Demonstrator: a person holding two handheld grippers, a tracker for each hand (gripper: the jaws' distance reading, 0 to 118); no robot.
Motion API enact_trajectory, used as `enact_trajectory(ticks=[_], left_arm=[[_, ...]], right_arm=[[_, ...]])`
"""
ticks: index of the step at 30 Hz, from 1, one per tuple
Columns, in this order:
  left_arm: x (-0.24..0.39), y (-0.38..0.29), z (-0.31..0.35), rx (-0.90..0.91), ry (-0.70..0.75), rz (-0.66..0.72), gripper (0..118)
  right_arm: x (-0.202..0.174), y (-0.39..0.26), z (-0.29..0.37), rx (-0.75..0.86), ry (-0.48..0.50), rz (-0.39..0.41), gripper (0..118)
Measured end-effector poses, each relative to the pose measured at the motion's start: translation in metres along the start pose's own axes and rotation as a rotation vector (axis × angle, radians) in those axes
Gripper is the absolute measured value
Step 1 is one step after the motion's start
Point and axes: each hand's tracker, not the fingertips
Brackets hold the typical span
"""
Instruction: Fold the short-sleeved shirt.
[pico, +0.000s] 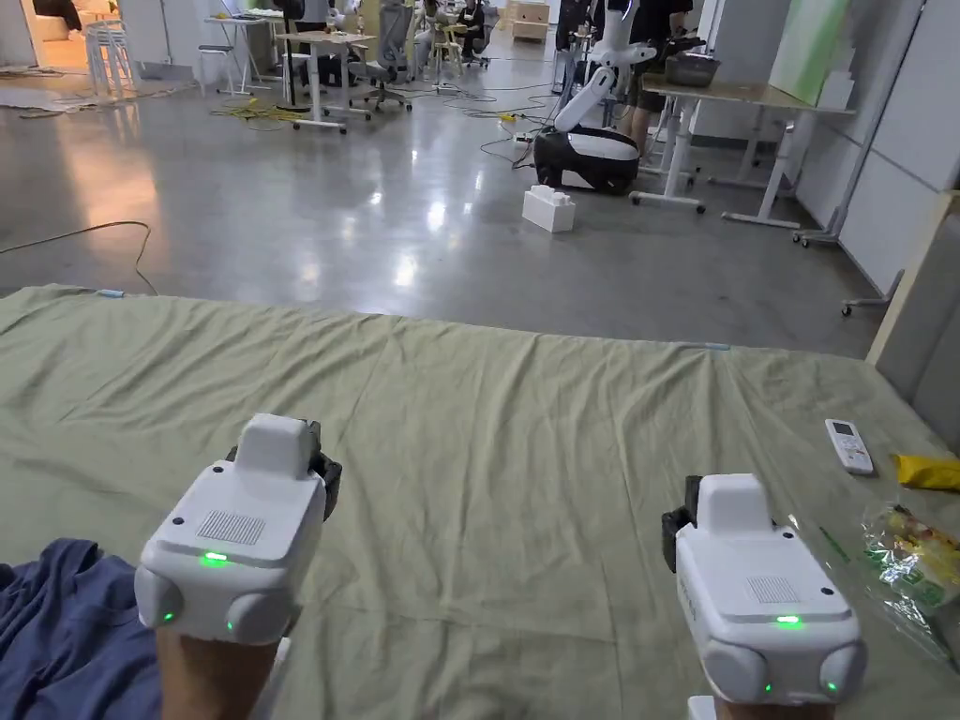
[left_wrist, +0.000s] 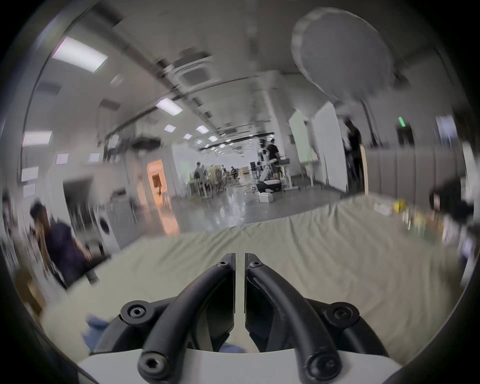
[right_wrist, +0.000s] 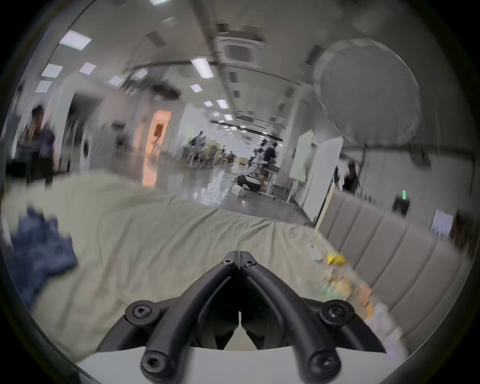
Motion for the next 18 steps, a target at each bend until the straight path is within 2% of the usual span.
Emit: enact_trajectory(ticks=[2, 5, 10, 14, 18], left_arm=[[-0.002, -0.001, 0.003, 0.021, 0.005, 0.12, 7], [0.0, -0.002, 0.004, 0.029, -0.025, 0.234, 7], [0.003, -0.001, 0.009, 0.042, -0.009, 0.198, 7], [0.001, 0.0, 0.011, 0.053, -0.001, 0.157, 7], [-0.005, 0.002, 0.011, -0.025, -0.009, 0.111, 7]], right_arm=[[-0.002, -0.001, 0.006, 0.029, -0.007, -0.056, 0], [-0.01, 0.001, 0.013, 0.073, -0.032, -0.077, 0], [-0.011, 0.006, 0.017, 0.1, -0.06, -0.094, 0], [-0.012, 0.008, 0.016, 0.091, -0.073, -0.057, 0], [-0.015, 0.003, 0.016, 0.072, -0.062, -0.064, 0]])
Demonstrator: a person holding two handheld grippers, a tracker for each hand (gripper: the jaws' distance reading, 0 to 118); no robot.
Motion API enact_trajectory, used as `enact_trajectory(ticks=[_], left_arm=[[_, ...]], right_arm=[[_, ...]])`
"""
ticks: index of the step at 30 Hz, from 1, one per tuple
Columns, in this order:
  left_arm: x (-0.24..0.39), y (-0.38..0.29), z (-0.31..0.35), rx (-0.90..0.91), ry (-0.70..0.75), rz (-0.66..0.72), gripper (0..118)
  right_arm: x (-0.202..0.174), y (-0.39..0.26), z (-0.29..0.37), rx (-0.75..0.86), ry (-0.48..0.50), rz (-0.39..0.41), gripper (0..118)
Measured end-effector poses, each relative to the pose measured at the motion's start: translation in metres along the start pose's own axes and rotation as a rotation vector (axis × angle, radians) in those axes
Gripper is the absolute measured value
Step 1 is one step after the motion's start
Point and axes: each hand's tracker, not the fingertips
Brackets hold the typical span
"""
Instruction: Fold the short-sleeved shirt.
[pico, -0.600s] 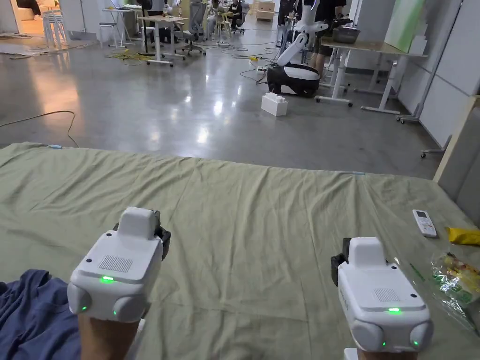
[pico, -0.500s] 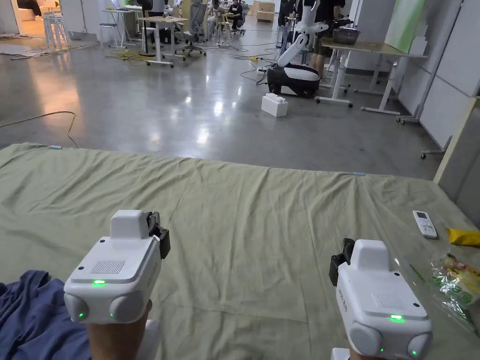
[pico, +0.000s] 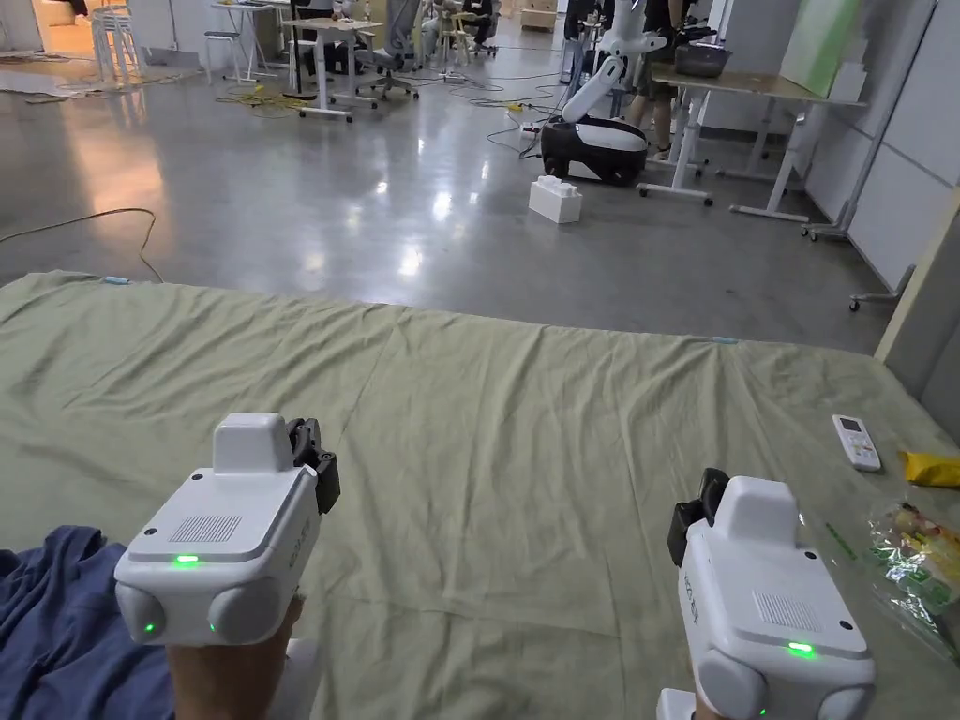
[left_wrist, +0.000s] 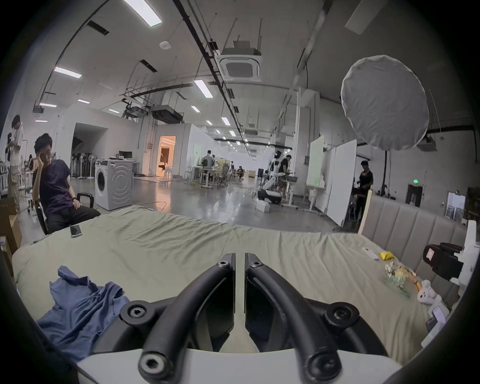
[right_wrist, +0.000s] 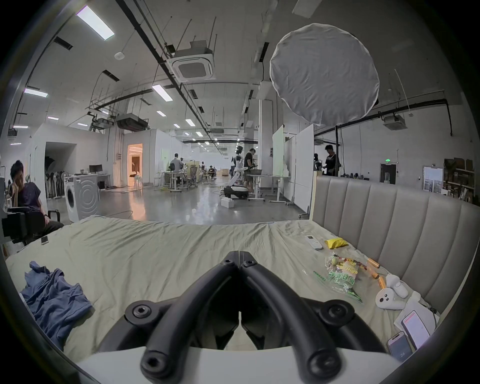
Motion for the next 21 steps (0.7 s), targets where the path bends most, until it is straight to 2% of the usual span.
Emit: enact_trajectory(ticks=[5, 7, 10, 16, 19, 21], left_arm=[[-0.012, -0.012, 0.012, -0.08, -0.008, -0.095, 7], [-0.028, -0.019, 0.015, -0.162, -0.046, -0.111, 7], [-0.055, -0.034, 0.021, -0.281, -0.02, -0.115, 7], [-0.132, -0.064, 0.023, -0.479, 0.095, -0.022, 7], [-0.177, -0.075, 0.015, -0.566, 0.172, -0.02, 7], [-0.207, -0.085, 0.008, -0.63, 0.153, 0.02, 8]], right_arm=[[-0.007, -0.009, -0.002, -0.023, 0.032, 0.006, 0], [-0.013, -0.013, -0.003, -0.029, 0.041, 0.016, 0], [-0.019, -0.018, -0.006, -0.042, 0.06, 0.019, 0], [-0.027, -0.029, -0.013, -0.074, 0.102, 0.055, 0], [-0.029, -0.033, -0.013, -0.087, 0.11, 0.064, 0], [-0.029, -0.036, -0.015, -0.104, 0.121, 0.065, 0]])
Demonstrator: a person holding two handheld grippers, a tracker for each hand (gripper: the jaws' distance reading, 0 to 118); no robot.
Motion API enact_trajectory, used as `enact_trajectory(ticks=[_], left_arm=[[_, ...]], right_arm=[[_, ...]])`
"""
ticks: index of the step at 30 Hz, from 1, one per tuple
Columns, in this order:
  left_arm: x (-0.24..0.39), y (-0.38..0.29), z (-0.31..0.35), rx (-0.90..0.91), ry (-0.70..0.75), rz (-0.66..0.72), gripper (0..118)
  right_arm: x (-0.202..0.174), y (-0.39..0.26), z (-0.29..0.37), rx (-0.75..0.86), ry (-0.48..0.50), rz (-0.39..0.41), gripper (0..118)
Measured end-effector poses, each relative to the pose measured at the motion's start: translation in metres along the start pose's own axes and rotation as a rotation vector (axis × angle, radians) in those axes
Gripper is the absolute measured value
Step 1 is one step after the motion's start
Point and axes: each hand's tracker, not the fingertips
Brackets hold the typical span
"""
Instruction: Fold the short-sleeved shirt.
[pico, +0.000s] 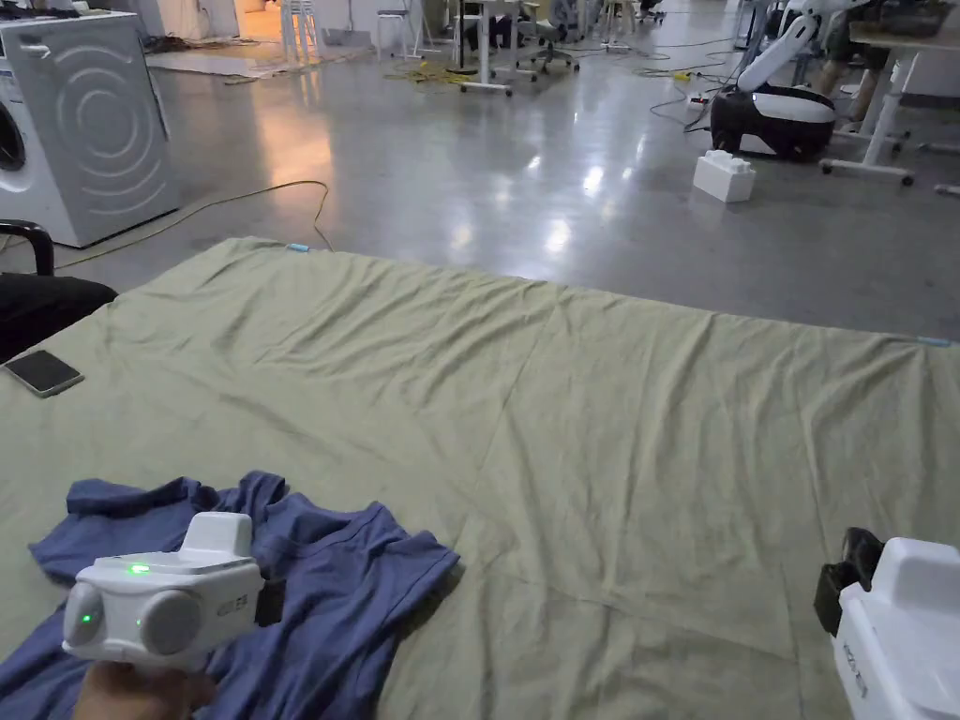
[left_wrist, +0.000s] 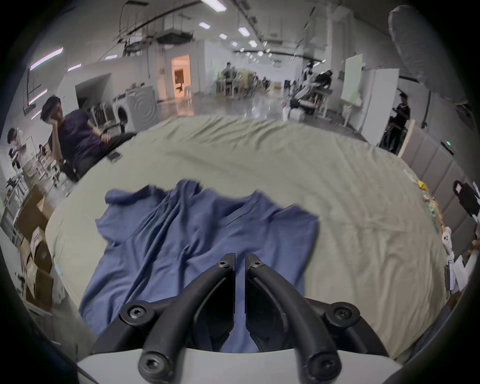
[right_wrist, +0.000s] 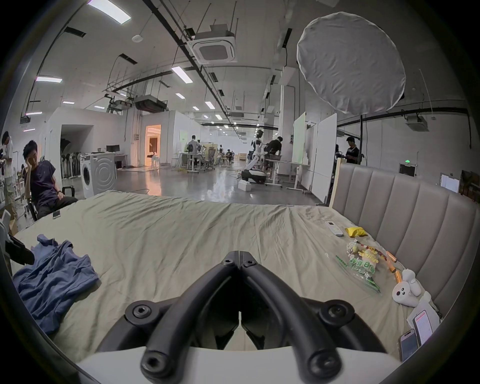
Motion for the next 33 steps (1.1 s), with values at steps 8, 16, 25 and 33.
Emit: enact_trajectory(ticks=[8, 16, 25, 33], left_arm=[[-0.042, -0.007, -0.055, -0.23, -0.003, 0.033, 101], [-0.039, -0.03, -0.083, -0.288, 0.054, -0.01, 73], [-0.02, -0.046, -0.082, -0.201, 0.112, -0.139, 6], [-0.031, -0.037, -0.082, -0.073, 0.082, -0.05, 3]], right_arm=[[-0.007, -0.008, -0.005, -0.037, 0.014, -0.002, 0], [-0.009, -0.018, -0.009, -0.065, 0.015, 0.01, 0], [-0.011, -0.025, -0.007, -0.092, 0.021, 0.005, 0], [-0.005, -0.027, 0.001, -0.092, 0.01, 0.003, 0]])
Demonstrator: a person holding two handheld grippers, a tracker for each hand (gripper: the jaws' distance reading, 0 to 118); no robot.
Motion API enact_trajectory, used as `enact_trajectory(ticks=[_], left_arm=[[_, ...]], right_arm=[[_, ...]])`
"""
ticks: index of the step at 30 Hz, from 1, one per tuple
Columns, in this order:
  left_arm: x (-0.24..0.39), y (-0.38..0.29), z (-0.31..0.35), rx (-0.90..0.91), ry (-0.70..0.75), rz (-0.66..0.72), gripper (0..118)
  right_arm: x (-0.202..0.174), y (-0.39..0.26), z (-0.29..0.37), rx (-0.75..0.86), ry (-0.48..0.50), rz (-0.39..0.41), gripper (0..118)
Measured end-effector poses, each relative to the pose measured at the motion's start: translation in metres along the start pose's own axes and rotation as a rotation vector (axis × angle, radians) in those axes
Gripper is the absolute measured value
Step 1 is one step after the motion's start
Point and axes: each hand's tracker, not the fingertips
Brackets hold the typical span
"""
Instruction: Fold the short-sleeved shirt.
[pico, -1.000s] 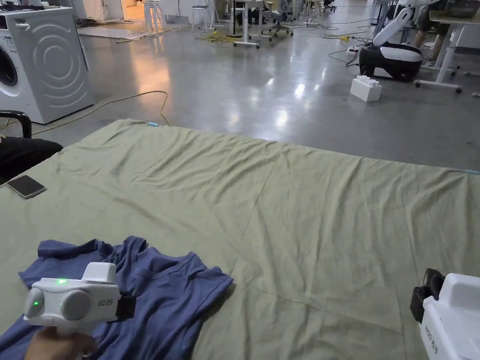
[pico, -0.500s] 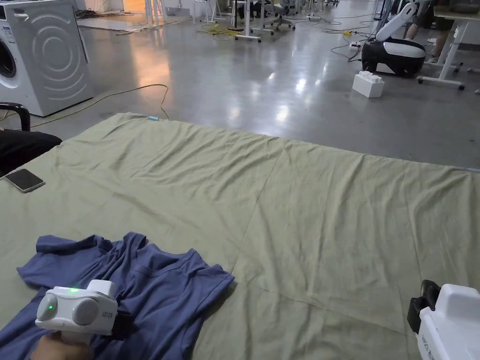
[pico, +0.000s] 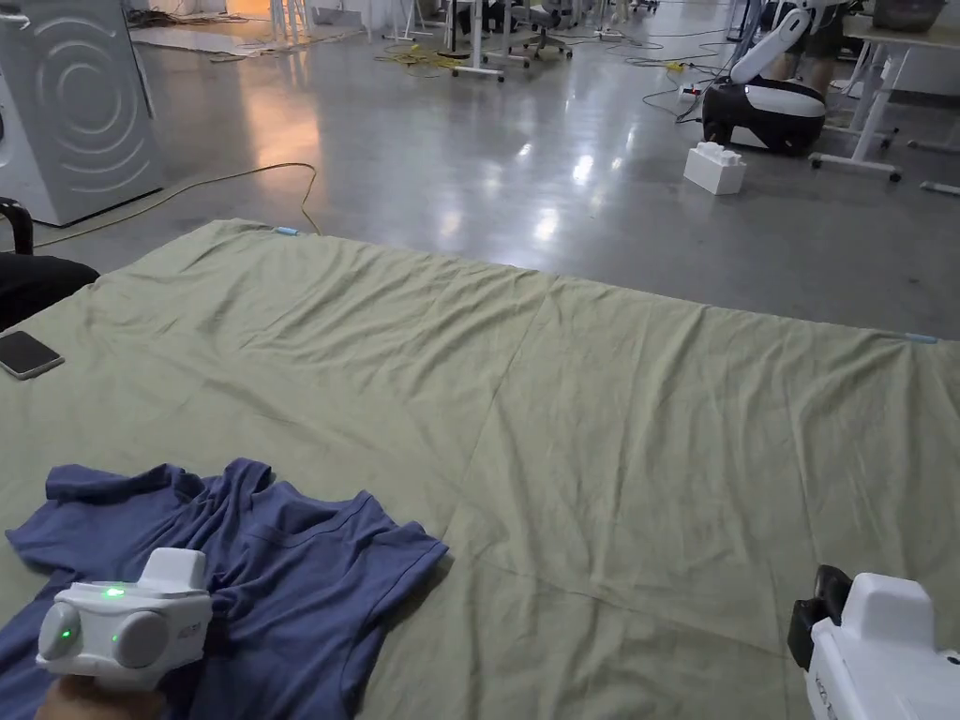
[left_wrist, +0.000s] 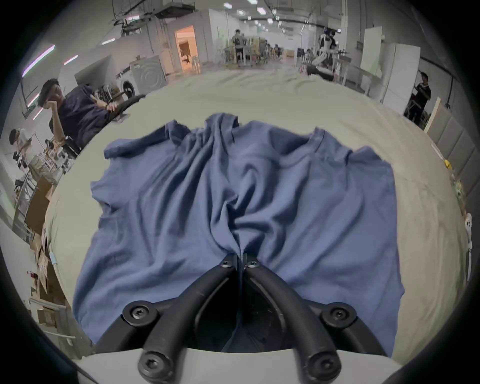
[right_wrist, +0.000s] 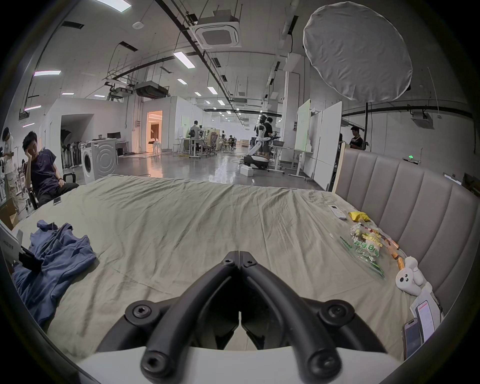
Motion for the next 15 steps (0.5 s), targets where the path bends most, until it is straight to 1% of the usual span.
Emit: enact_trajectory(ticks=[1, 2, 3, 4, 6, 7, 8, 9, 11, 12, 15], left_arm=[[-0.001, 0.001, 0.0, 0.039, 0.016, 0.037, 3], [0.0, 0.002, 0.0, 0.074, -0.009, 0.077, 3], [0.0, 0.004, 0.0, 0.126, -0.019, 0.088, 3], [-0.002, 0.015, 0.033, 0.142, -0.006, 0.079, 3], [0.01, 0.021, 0.036, 0.194, 0.012, 0.073, 3], [0.018, 0.025, 0.038, 0.228, -0.008, 0.086, 3], [-0.001, 0.039, 0.071, 0.25, -0.036, 0.105, 3], [0.002, 0.044, 0.082, 0.272, -0.029, 0.105, 3], [0.009, 0.059, 0.103, 0.334, -0.034, 0.083, 3], [0.011, 0.068, 0.112, 0.364, -0.023, 0.047, 3], [0.032, 0.09, 0.135, 0.442, -0.091, 0.059, 3]], right_arm=[[0.001, 0.0, 0.001, 0.003, -0.002, -0.001, 0], [0.002, 0.001, 0.002, 0.005, -0.004, 0.0, 0], [0.002, 0.001, 0.002, 0.007, -0.005, 0.0, 0], [0.003, 0.001, 0.003, 0.008, -0.007, 0.0, 0], [0.004, 0.003, 0.004, 0.011, -0.007, -0.004, 0], [0.005, 0.004, 0.004, 0.014, -0.008, -0.008, 0], [0.005, 0.005, 0.005, 0.018, -0.008, -0.011, 0], [0.005, 0.006, 0.006, 0.021, -0.009, -0.012, 0], [0.007, 0.009, 0.007, 0.025, -0.01, -0.017, 0], [0.008, 0.01, 0.008, 0.029, -0.01, -0.021, 0], [0.011, 0.015, 0.012, 0.044, -0.014, -0.03, 0]])
